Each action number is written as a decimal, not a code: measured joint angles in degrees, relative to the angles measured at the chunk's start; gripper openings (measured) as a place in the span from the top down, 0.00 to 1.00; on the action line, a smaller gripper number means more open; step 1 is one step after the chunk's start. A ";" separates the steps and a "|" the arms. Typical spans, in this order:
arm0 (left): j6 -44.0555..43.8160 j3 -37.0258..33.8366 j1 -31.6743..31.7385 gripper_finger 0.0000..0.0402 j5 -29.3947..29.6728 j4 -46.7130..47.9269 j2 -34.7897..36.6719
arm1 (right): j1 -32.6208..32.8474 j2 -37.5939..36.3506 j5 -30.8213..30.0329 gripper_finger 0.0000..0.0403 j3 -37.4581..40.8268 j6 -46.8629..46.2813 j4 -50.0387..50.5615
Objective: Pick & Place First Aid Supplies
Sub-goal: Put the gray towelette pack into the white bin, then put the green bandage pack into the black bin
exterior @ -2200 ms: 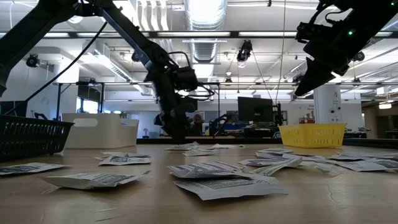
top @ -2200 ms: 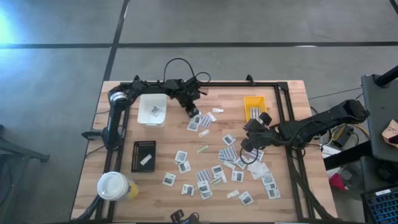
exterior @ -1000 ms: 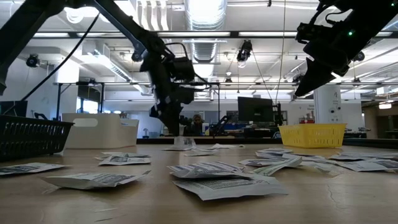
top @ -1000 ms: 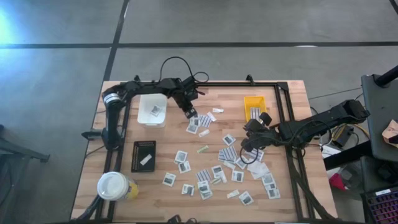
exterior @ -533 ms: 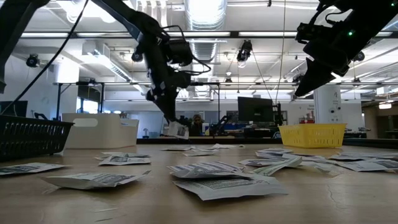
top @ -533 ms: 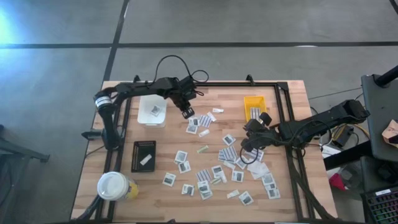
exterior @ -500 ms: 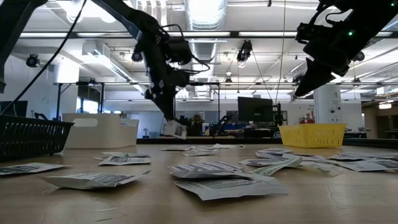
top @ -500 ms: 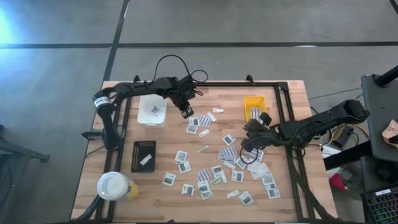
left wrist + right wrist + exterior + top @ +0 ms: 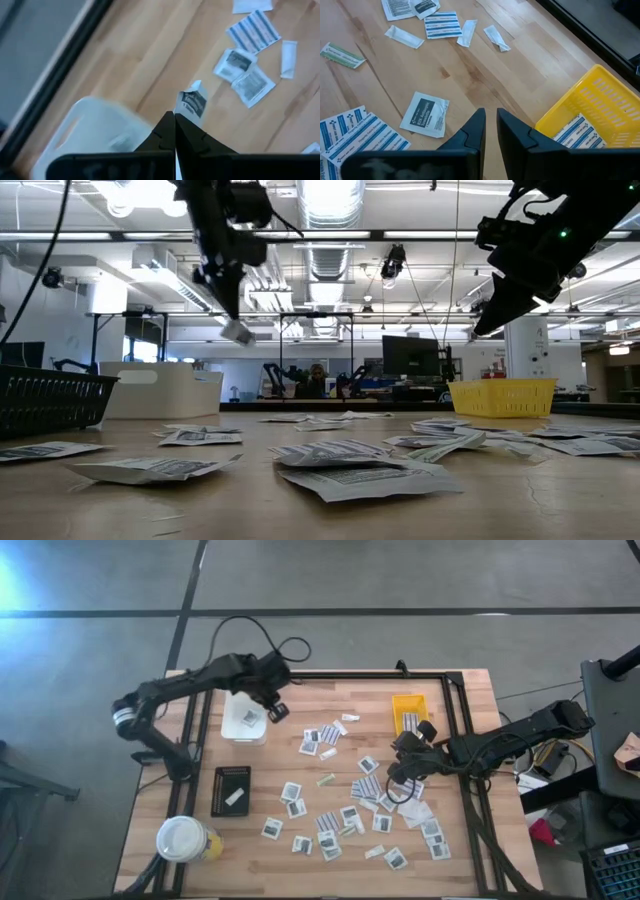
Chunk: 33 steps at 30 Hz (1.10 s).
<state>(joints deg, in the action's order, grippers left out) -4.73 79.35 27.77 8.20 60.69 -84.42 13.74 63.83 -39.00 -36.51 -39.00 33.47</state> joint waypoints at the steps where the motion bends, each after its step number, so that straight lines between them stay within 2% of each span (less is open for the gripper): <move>1: -0.43 0.00 0.00 1.00 1.64 1.27 1.15 | 0.00 0.00 0.00 0.89 0.00 0.00 -0.01; 5: -2.94 0.02 0.01 1.00 8.00 6.29 5.03 | 0.00 0.00 0.02 0.89 0.00 0.00 -0.82; 10: -6.03 0.02 0.02 1.00 12.47 10.84 6.97 | 0.00 0.00 0.02 0.89 0.00 0.01 -1.92; 16: -8.52 -2.03 0.13 1.00 13.66 11.75 6.36 | 0.00 0.00 0.04 0.89 0.00 0.00 -2.49; 27: -9.45 -15.09 0.37 1.00 13.54 7.55 4.79 | 0.00 0.00 0.42 0.89 0.00 0.00 -2.54; 33: -9.37 -16.39 0.39 1.00 13.53 7.15 4.77 | 0.00 0.00 0.42 0.89 0.00 0.00 -2.56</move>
<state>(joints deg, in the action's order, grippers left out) -14.09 62.97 28.16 21.73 67.84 -79.66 13.74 63.83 -38.59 -36.51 -39.00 30.92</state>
